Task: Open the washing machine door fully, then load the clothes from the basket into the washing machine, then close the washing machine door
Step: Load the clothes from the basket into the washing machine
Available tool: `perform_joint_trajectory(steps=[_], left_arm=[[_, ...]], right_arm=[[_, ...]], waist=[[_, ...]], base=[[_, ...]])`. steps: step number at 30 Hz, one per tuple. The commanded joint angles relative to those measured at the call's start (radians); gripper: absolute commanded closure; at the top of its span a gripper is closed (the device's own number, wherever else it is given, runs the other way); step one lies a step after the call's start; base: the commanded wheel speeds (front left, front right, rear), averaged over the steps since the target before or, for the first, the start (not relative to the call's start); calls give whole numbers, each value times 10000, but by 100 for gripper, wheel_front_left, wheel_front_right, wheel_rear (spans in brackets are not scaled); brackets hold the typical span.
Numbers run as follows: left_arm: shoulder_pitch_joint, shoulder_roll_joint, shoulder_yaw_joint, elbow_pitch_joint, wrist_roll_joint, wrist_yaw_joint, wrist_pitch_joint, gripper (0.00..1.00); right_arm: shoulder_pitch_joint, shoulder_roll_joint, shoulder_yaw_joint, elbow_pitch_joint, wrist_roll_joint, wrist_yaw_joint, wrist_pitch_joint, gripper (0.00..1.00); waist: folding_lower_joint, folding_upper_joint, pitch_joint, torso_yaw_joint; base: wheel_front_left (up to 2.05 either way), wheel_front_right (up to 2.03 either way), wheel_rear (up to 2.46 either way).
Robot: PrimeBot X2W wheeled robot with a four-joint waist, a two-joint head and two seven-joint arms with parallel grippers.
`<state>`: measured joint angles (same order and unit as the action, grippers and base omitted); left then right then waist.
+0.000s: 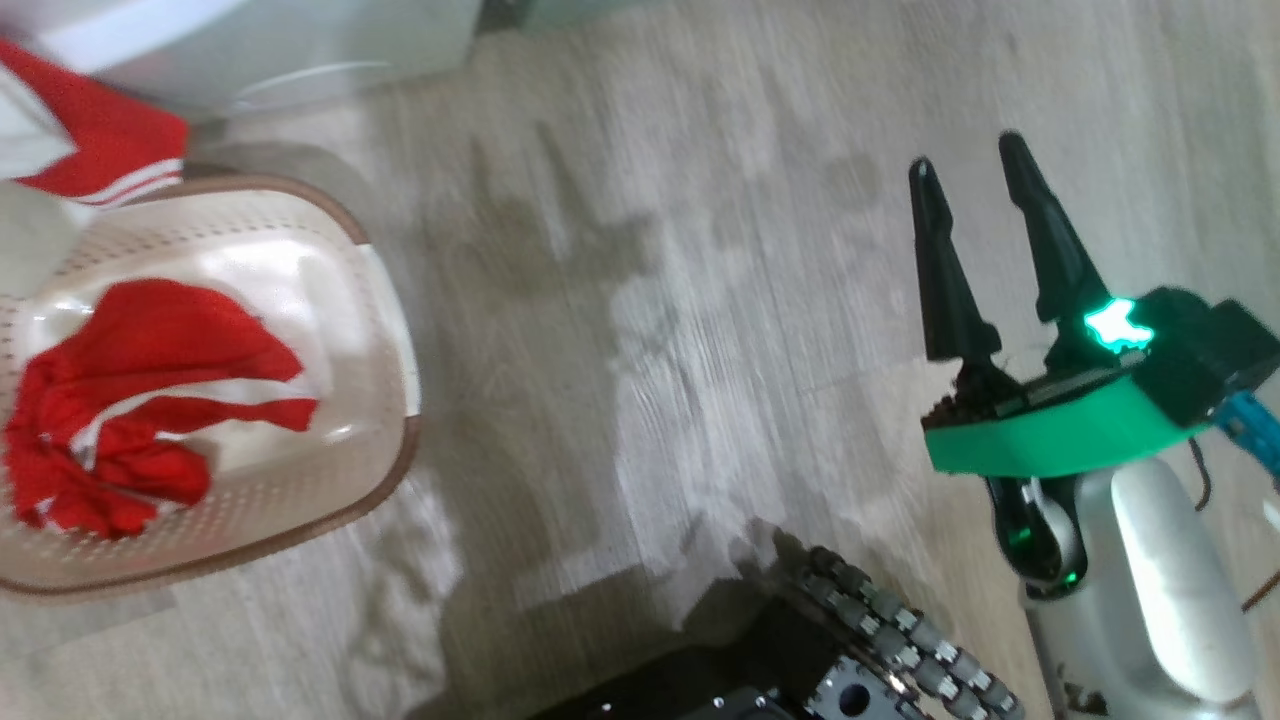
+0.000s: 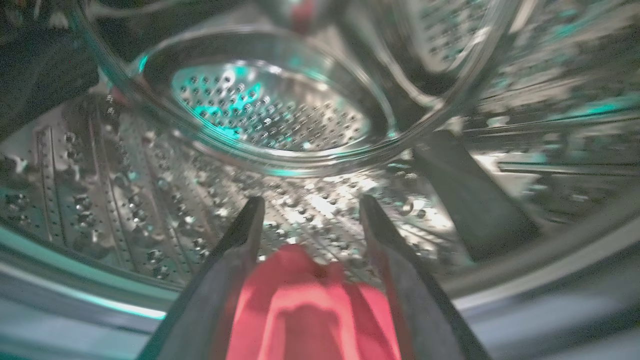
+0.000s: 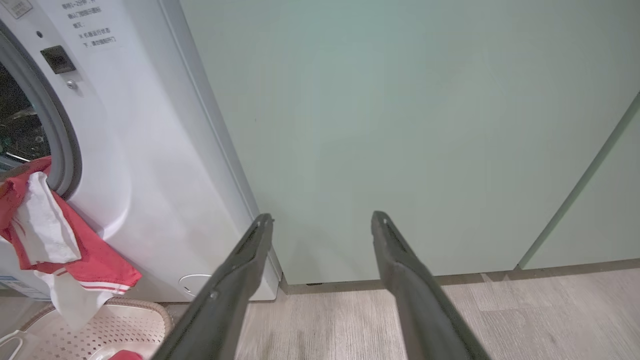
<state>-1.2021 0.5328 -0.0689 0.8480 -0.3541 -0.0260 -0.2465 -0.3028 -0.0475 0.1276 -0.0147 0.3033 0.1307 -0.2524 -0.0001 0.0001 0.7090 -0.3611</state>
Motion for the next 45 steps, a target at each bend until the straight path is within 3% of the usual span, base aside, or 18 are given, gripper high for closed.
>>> perform_joint_trajectory(steps=[1,12,18,31,45], left_arm=[[310,300,168,-738,-49,153,-96,0],[5867,-1126,553,-7610,341,2044,-137,0],[8082,-1644,213,-9635,453,2589,162,0],[9886,-2364,-551,-9525,230,2655,180,0],[9699,-2362,-736,-8976,152,2507,126,0]], right_arm=[[393,-27,78,-234,-92,0,-93,0],[581,-27,-184,-136,-539,0,-93,0],[516,-27,-252,66,-722,0,-93,0],[466,-27,-444,640,-1051,0,57,0],[460,-27,-415,721,-1078,0,164,0]], waist=[[1,-1,-368,350],[1,-1,-1212,1298],[1,-1,-1440,1733],[1,-1,-2025,2400],[1,-1,-2082,2496]], base=[[0,0,0],[0,0,0],[0,0,0],[0,0,0],[0,0,0]])
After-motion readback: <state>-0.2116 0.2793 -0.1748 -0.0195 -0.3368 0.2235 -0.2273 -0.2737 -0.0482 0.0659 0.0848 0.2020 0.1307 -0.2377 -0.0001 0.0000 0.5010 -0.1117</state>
